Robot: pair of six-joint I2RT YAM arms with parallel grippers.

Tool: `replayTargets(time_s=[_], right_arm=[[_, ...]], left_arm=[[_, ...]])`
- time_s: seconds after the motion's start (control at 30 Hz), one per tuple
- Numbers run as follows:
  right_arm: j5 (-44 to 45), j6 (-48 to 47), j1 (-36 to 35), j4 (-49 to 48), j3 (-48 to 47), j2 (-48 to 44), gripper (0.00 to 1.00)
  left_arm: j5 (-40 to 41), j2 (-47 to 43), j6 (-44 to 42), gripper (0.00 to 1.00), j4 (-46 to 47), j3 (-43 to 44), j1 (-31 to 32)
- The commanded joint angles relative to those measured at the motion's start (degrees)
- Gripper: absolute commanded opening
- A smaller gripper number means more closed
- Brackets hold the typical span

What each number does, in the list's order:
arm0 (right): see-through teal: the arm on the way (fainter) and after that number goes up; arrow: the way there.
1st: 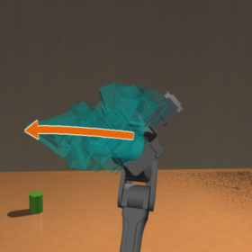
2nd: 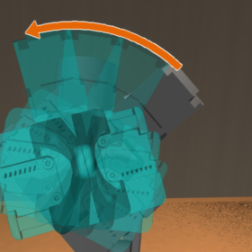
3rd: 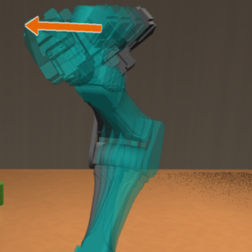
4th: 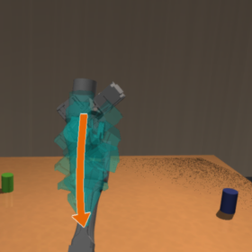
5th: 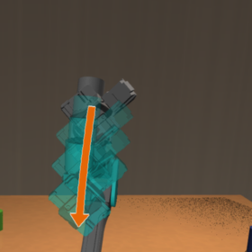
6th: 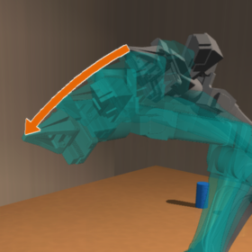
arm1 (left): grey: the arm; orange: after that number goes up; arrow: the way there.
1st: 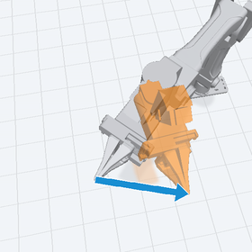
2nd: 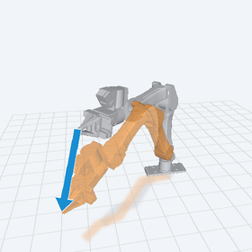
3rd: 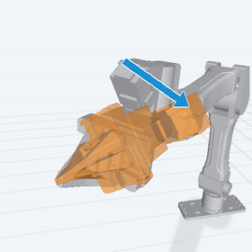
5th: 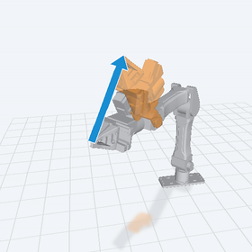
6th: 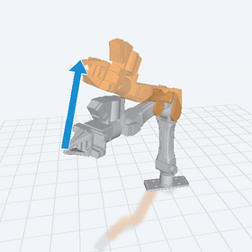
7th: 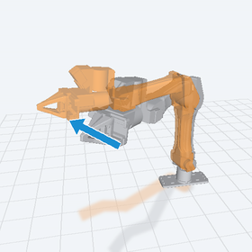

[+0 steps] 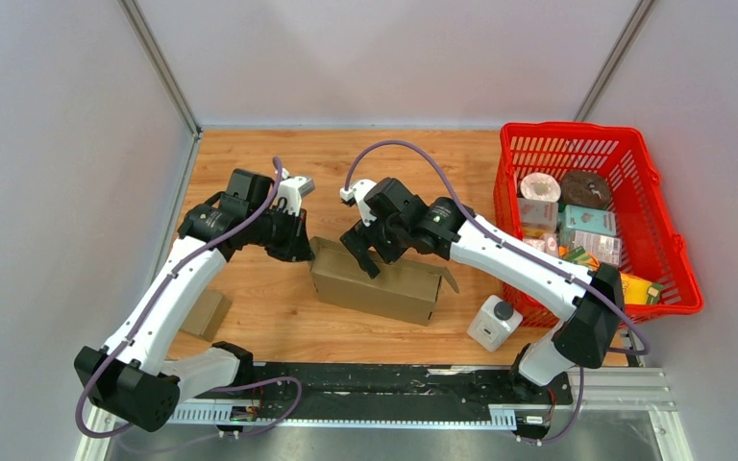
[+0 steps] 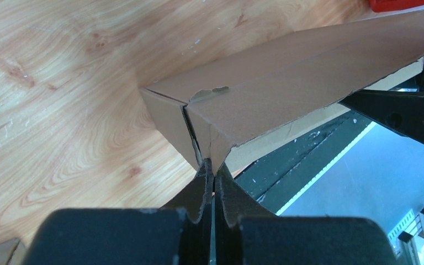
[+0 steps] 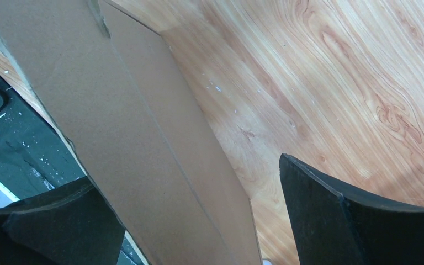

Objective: Fold the paper box

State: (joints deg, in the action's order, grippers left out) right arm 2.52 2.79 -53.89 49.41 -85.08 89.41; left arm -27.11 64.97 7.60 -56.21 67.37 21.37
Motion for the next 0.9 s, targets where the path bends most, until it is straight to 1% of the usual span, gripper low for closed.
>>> replayTargets(time_s=[0.0, 0.37, 0.5, 0.6, 0.63, 0.7, 0.73, 0.8, 0.87], right_arm=[[2.6, -0.8, -0.1, -1.2, -0.1, 1.6, 1.00], [3.2, -0.4, -0.1, -0.6, -0.9, 1.6, 1.00], [4.2, 2.1, 0.0, 0.9, -2.6, 0.8, 1.00], [6.5, 6.2, 0.0, 4.5, -4.8, -1.0, 1.00], [7.4, 7.7, -0.1, 7.5, -5.3, -1.7, 1.00], [11.3, 10.3, 0.1, 11.2, -5.9, -4.3, 1.00], [12.4, 12.5, 0.0, 14.4, -5.2, -5.5, 1.00], [14.0, 14.4, 0.4, 17.0, -3.1, -9.8, 1.00], [16.0, 17.2, 0.4, 20.8, 0.9, -14.3, 1.00]], left_arm=[[-3.5, -0.4, 1.1, 0.00, -0.1, 2.5, 0.3], [-2.9, -1.8, 2.9, 0.00, 2.3, -4.4, 0.3], [-2.2, -2.3, 3.7, 0.00, 3.6, -5.9, 0.3], [-1.7, -2.5, 3.6, 0.00, 3.3, -5.7, 0.3], [-2.0, -2.5, 3.7, 0.00, 3.3, -5.7, 0.3], [-1.8, -2.5, 3.5, 0.00, 2.9, -5.3, 0.3], [-1.9, -2.5, 3.3, 0.00, 2.8, -5.1, 0.3], [-1.8, -2.6, 3.2, 0.00, 2.6, -5.0, 0.3], [-2.0, -2.5, 3.0, 0.00, 2.5, -5.1, 0.3]])
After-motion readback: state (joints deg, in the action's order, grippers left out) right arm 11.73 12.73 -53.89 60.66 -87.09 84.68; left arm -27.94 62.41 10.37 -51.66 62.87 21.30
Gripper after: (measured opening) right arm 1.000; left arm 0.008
